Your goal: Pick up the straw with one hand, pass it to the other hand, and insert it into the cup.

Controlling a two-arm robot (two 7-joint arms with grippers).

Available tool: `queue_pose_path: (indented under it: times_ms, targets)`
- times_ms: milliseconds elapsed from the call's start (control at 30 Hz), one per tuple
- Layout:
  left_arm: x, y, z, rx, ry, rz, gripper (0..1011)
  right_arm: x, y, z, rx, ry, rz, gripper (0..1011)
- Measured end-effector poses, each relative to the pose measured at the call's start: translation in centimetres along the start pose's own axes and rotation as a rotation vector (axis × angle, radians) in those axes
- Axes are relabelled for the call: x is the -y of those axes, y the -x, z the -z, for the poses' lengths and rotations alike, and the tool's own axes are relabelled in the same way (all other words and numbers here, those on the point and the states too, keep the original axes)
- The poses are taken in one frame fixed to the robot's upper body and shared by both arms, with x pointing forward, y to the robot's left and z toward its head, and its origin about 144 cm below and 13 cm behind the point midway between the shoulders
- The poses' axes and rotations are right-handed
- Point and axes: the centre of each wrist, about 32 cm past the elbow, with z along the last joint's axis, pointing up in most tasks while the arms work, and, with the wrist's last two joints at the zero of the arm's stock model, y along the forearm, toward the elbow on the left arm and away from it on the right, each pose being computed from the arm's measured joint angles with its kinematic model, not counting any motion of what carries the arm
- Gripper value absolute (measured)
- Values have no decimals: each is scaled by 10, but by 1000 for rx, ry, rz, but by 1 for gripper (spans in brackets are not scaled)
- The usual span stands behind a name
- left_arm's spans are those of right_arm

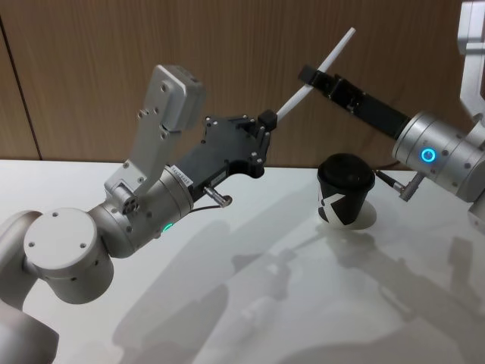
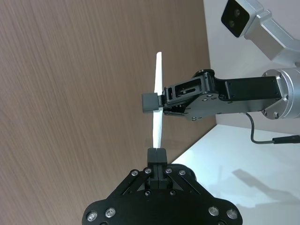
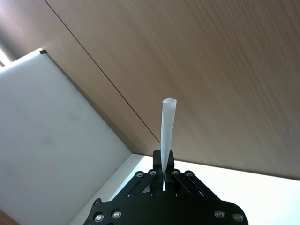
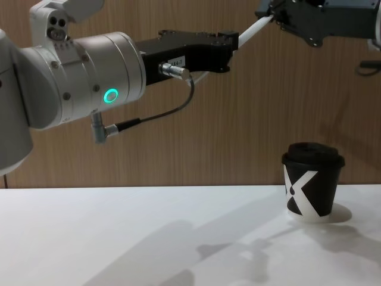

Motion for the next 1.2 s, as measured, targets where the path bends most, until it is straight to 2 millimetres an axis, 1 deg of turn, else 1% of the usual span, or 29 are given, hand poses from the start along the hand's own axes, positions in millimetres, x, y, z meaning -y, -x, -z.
queue_pose_path:
  times_ms: [200, 267, 367, 400, 433, 467, 533, 567, 600, 700, 800, 900, 967, 1000, 1067, 1100, 1133, 1200]
  targets:
    - [0, 0, 0, 0, 0, 0, 3, 0, 0, 0, 0, 0, 1, 8]
    - [0, 0, 0, 1, 0, 0, 36, 0, 0, 0, 0, -1, 2, 7]
    - [0, 0, 0, 1, 0, 0, 130, 0, 0, 0, 0, -1, 2, 7]
    - [0, 0, 0, 1, 0, 0, 130, 0, 0, 0, 0, -1, 2, 7]
    - [0, 0, 0, 1, 0, 0, 167, 0, 0, 0, 0, -1, 2, 7]
    - [0, 0, 0, 1, 0, 0, 180, 0, 0, 0, 0, -1, 2, 7]
    - [0, 0, 0, 1, 0, 0, 257, 0, 0, 0, 0, -1, 2, 7]
    - [0, 0, 0, 0, 0, 0, 275, 0, 0, 0, 0, -1, 2, 7]
    - [0, 0, 0, 0, 0, 0, 335, 0, 0, 0, 0, -1, 2, 7]
    - [0, 0, 0, 0, 0, 0, 399, 0, 0, 0, 0, -1, 2, 7]
    - [0, 0, 0, 0, 0, 0, 518, 0, 0, 0, 3, -1, 2, 7]
    - [0, 0, 0, 0, 0, 0, 601, 0, 0, 0, 17, -1, 2, 7]
    - [0, 0, 0, 0, 0, 0, 660, 0, -1, -1, 37, 1, 1, 7]
    - [0, 0, 0, 0, 0, 0, 719, 0, -1, -1, 51, 2, 0, 7]
    - [0, 0, 0, 0, 0, 0, 761, 0, -1, -1, 69, 3, -1, 7]
    - [0, 0, 0, 0, 0, 0, 819, 0, -1, -1, 88, 7, 0, 7]
    - [0, 0, 0, 0, 0, 0, 830, 0, -1, -1, 88, 7, 0, 7]
    - [0, 0, 0, 0, 0, 0, 890, 0, -2, -2, 120, 8, -1, 8]
